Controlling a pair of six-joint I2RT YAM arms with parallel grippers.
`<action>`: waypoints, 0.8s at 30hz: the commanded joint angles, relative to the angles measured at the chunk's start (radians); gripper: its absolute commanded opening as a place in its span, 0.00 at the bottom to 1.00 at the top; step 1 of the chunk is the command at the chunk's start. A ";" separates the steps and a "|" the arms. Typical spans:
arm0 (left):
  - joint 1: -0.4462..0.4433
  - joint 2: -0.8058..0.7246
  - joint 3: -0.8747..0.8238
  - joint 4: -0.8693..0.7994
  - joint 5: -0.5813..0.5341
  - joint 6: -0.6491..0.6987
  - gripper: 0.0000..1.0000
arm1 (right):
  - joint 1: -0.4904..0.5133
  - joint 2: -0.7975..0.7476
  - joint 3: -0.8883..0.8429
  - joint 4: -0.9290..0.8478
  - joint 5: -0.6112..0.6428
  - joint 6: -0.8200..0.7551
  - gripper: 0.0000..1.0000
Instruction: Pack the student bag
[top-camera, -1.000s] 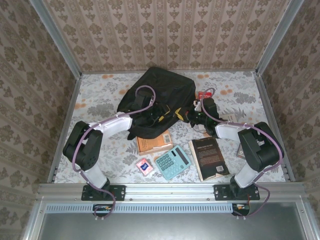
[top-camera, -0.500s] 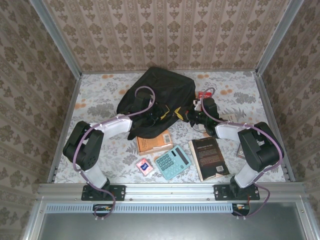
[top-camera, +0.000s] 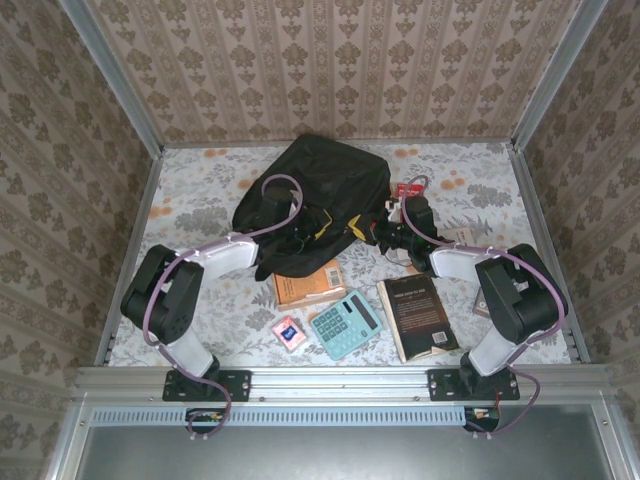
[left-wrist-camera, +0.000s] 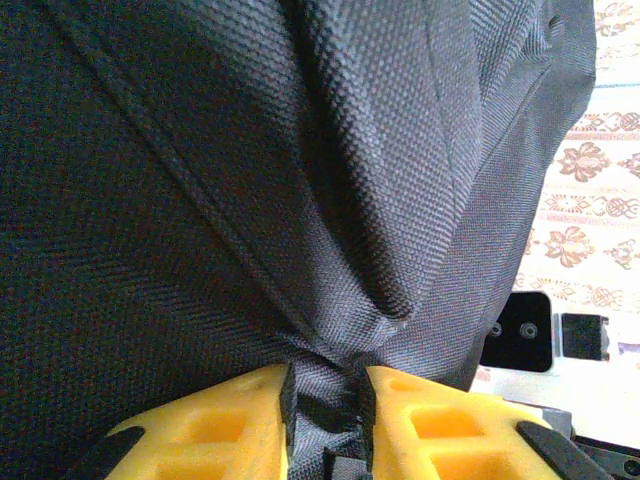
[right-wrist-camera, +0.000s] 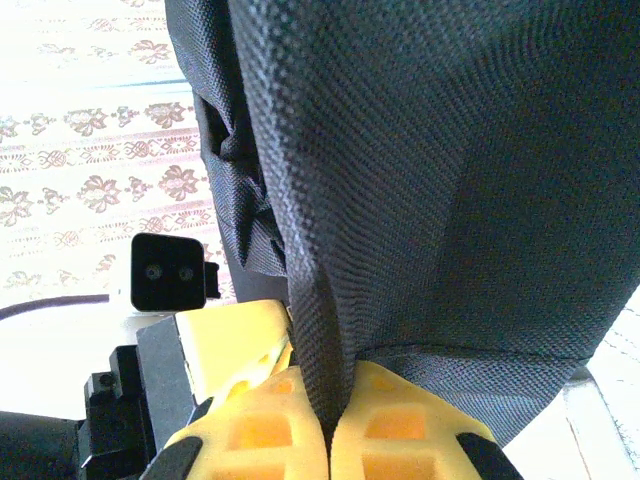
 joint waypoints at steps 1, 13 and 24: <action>0.005 -0.024 -0.012 0.050 0.001 -0.019 0.25 | 0.006 -0.006 0.014 0.051 -0.039 0.021 0.00; -0.007 0.009 -0.030 0.151 0.027 -0.061 0.20 | 0.005 0.005 0.006 0.073 -0.044 0.035 0.00; -0.014 0.000 -0.060 0.156 0.022 -0.061 0.19 | 0.006 0.012 0.002 0.086 -0.039 0.042 0.00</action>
